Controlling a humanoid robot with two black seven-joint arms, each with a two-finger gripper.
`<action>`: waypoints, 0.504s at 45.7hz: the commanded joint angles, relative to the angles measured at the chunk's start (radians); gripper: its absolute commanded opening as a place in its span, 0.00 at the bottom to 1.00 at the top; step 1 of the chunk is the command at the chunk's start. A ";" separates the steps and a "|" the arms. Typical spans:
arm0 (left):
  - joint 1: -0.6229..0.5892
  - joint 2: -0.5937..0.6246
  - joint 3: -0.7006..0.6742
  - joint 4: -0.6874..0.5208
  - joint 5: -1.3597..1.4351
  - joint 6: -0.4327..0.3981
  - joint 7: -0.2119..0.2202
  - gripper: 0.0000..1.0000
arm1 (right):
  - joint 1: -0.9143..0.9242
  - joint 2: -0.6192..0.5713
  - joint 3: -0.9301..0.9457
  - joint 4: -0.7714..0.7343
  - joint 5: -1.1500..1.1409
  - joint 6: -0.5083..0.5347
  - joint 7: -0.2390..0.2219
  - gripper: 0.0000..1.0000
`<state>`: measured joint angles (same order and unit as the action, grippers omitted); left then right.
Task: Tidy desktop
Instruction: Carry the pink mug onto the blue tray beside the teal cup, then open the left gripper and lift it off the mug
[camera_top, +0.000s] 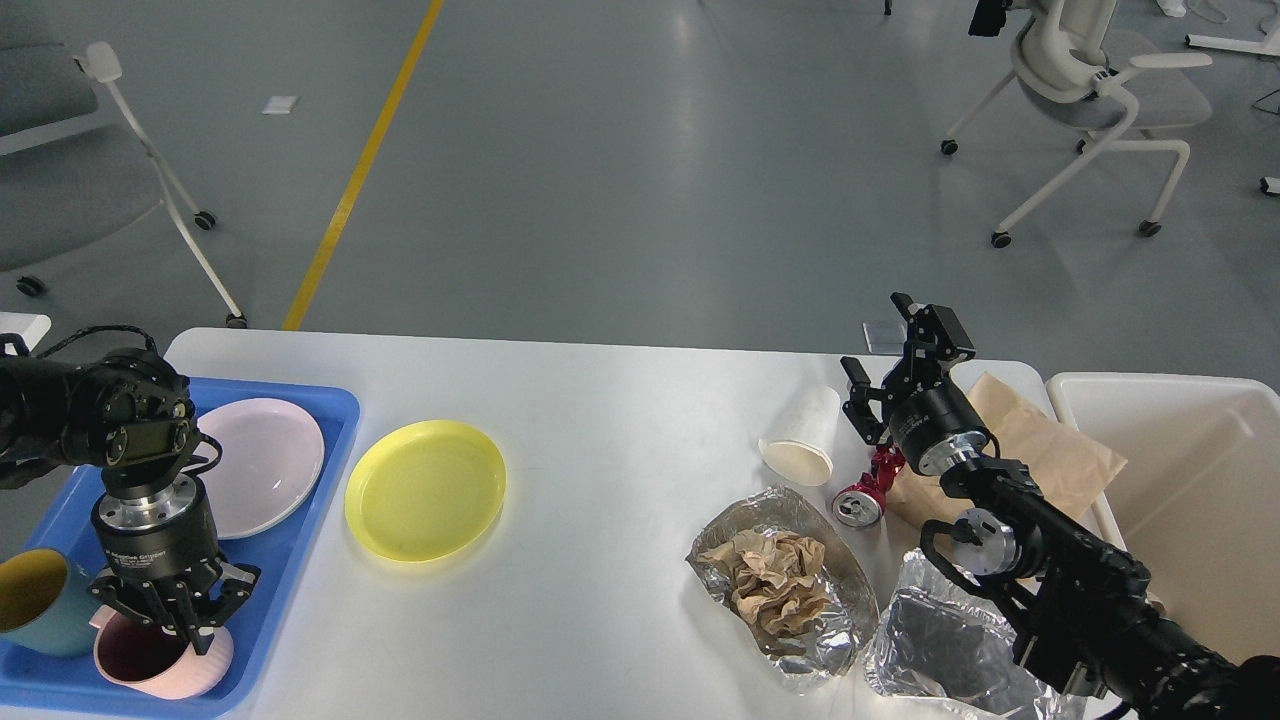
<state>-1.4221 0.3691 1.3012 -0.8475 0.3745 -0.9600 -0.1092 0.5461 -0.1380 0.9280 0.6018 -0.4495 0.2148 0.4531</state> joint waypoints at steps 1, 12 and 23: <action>0.011 0.002 0.000 0.010 0.001 0.000 0.000 0.03 | 0.000 0.000 0.000 -0.001 0.000 0.000 -0.001 1.00; 0.002 0.004 0.000 0.010 0.000 0.000 -0.003 0.21 | 0.000 0.000 0.000 0.001 0.000 0.000 -0.001 1.00; 0.000 0.004 0.001 0.010 0.000 0.000 -0.006 0.51 | 0.000 0.000 0.000 -0.001 0.000 0.000 0.001 1.00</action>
<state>-1.4216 0.3728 1.3007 -0.8374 0.3744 -0.9600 -0.1148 0.5461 -0.1380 0.9280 0.6019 -0.4494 0.2148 0.4531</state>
